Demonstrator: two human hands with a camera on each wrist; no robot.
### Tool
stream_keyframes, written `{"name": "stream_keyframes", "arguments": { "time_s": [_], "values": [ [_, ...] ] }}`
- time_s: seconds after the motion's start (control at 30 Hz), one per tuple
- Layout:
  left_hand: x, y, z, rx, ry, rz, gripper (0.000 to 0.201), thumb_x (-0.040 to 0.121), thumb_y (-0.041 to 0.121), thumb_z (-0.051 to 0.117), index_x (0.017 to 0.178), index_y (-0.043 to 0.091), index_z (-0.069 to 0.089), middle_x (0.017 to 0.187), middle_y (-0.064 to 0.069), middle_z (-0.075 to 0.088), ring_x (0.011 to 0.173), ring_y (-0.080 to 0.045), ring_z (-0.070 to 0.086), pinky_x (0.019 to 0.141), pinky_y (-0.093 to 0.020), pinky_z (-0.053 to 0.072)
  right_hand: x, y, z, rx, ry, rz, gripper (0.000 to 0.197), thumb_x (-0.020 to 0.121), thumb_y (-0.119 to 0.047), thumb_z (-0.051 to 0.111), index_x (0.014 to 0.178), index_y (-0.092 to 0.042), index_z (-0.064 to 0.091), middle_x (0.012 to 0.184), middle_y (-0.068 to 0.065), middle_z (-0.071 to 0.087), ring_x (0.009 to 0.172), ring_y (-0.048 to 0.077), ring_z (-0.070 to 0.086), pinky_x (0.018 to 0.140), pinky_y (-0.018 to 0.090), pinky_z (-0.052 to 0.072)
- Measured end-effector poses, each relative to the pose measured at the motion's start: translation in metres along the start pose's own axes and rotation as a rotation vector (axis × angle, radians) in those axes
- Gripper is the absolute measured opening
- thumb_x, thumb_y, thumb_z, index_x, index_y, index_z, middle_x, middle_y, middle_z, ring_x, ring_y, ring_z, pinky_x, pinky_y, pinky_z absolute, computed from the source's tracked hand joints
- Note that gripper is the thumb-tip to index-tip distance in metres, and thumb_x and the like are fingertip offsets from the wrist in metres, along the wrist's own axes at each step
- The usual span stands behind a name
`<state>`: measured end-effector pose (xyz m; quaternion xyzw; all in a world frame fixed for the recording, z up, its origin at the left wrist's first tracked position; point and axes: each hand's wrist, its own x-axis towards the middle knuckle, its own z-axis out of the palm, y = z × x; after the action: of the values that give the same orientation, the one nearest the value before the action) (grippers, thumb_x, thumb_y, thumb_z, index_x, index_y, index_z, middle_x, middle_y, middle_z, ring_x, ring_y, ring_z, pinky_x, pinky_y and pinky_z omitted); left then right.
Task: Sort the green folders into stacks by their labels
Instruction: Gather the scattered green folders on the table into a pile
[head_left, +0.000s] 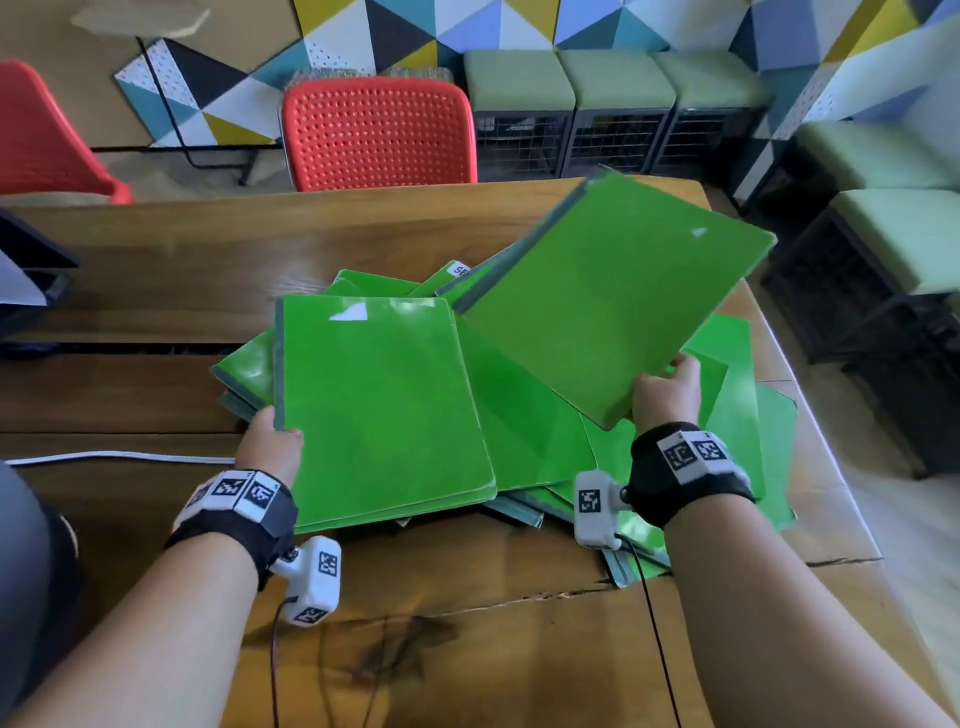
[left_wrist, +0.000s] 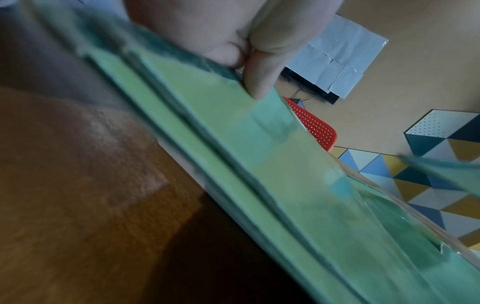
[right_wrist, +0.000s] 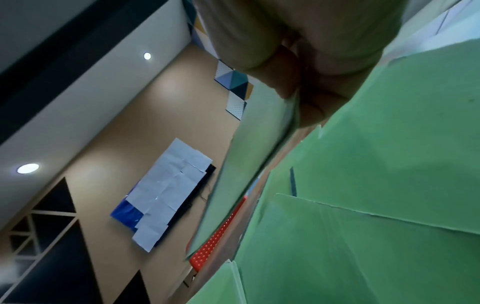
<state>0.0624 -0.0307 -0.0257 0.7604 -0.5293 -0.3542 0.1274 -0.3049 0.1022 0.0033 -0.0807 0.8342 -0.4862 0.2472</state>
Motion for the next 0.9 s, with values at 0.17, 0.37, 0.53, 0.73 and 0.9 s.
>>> {"name": "stream_keyframes", "arguments": {
  "time_s": [0.17, 0.37, 0.53, 0.73, 0.9],
  "values": [
    [-0.018, 0.0, -0.004, -0.067, -0.04, 0.039, 0.044, 0.098, 0.013, 0.047, 0.142, 0.009, 0.041, 0.14, -0.014, 0.049, 0.122, -0.035, 0.05, 0.092, -0.039, 0.039, -0.041, -0.002, 0.003, -0.048, -0.132, -0.114, 0.06, 0.093, 0.008, 0.045, 0.146, -0.017, 0.032, 0.132, 0.01, 0.05, 0.078, 0.006, 0.054, 0.06, 0.019, 0.047],
    [-0.054, -0.01, 0.01, -0.255, -0.179, 0.067, 0.06, 0.095, 0.056, 0.039, 0.137, 0.014, 0.048, 0.137, -0.008, 0.05, 0.125, -0.028, 0.048, 0.105, -0.041, 0.037, -0.089, 0.049, 0.027, -0.313, -0.373, -0.146, 0.053, 0.094, 0.007, 0.043, 0.142, -0.015, 0.04, 0.128, 0.014, 0.057, 0.072, 0.013, 0.059, 0.057, 0.022, 0.052],
    [-0.075, -0.045, 0.019, -0.252, -0.224, 0.107, 0.031, 0.094, 0.02, 0.058, 0.123, 0.011, 0.047, 0.115, -0.01, 0.06, 0.111, -0.031, 0.056, 0.094, -0.04, 0.042, -0.111, 0.079, 0.028, -0.472, -0.531, -0.133, 0.065, 0.086, 0.009, 0.051, 0.146, -0.012, 0.036, 0.143, 0.013, 0.033, 0.122, 0.026, 0.049, 0.099, 0.036, 0.05],
    [-0.098, -0.082, 0.019, -0.474, -0.393, -0.138, 0.092, 0.087, 0.007, 0.066, 0.155, 0.014, 0.004, 0.161, -0.005, 0.011, 0.147, -0.027, 0.016, 0.117, -0.048, 0.015, -0.117, 0.082, 0.025, -0.458, -0.54, -0.139, 0.055, 0.096, -0.002, 0.044, 0.149, -0.013, 0.031, 0.135, 0.015, 0.051, 0.065, 0.006, 0.049, 0.052, 0.017, 0.044],
    [-0.105, -0.097, 0.014, -0.36, -0.257, -0.115, 0.089, 0.088, 0.018, 0.066, 0.154, 0.013, 0.007, 0.161, -0.008, 0.012, 0.146, -0.032, 0.018, 0.116, -0.054, 0.02, -0.122, 0.082, 0.027, -0.646, -0.466, -0.242, 0.04, 0.094, -0.007, 0.048, 0.134, -0.013, 0.053, 0.132, 0.015, 0.053, 0.099, 0.021, 0.059, 0.084, 0.033, 0.056]
  ]
}}
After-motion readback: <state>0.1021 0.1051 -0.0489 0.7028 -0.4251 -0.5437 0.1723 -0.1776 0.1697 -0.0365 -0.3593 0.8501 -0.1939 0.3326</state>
